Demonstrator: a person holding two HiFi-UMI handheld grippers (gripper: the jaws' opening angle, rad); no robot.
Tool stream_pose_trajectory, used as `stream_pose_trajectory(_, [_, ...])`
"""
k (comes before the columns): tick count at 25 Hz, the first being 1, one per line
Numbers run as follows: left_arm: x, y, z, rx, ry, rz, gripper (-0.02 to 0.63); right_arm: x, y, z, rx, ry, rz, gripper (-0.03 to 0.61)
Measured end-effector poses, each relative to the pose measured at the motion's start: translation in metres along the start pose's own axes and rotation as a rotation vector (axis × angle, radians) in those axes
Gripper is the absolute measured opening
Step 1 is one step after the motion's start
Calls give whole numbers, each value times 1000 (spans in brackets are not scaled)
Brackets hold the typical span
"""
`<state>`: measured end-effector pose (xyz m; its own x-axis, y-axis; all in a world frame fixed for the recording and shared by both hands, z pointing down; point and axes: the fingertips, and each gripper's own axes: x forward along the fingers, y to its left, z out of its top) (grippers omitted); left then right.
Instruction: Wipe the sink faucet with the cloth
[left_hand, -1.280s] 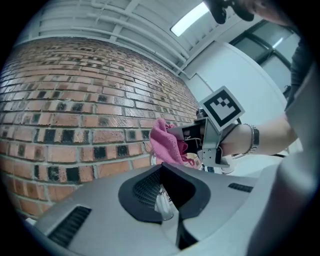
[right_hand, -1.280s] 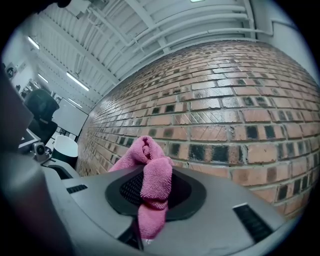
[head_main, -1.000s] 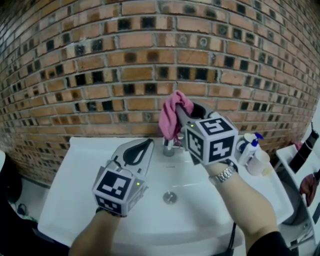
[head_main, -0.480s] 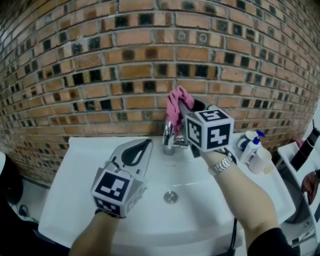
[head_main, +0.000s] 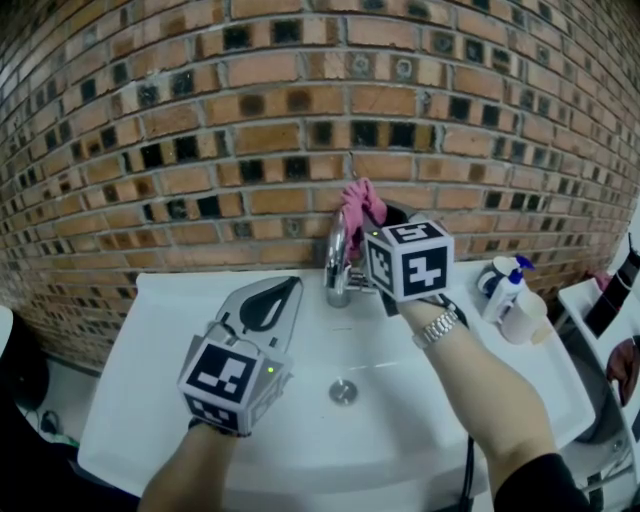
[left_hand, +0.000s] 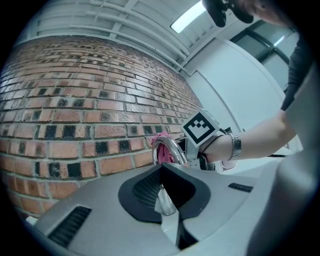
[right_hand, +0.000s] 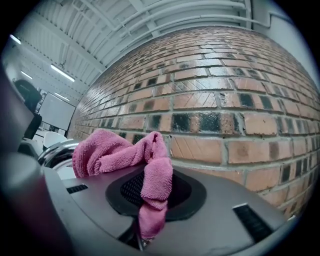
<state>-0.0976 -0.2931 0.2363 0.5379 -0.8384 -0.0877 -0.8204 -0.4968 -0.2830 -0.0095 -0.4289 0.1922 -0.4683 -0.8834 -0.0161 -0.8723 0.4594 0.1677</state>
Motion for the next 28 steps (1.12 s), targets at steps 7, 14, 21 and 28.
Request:
stream_pose_trajectory(7, [1,-1,-2,17,1,-6,3,6,-2,-19,-12,51,-19,67])
stream_pose_trajectory(14, [0,-3,-2,28,6,-8,3,4,3,-41,-28,104,-15,64])
stream_pose_trajectory(21, [0,-3,-3,12,11,-5,3,3,8,-59,-43,142,-16,65])
stream_pose_trajectory(28, [1,-4,-4,24,9,-13,3,0,13,-74,-49,168,-16,66])
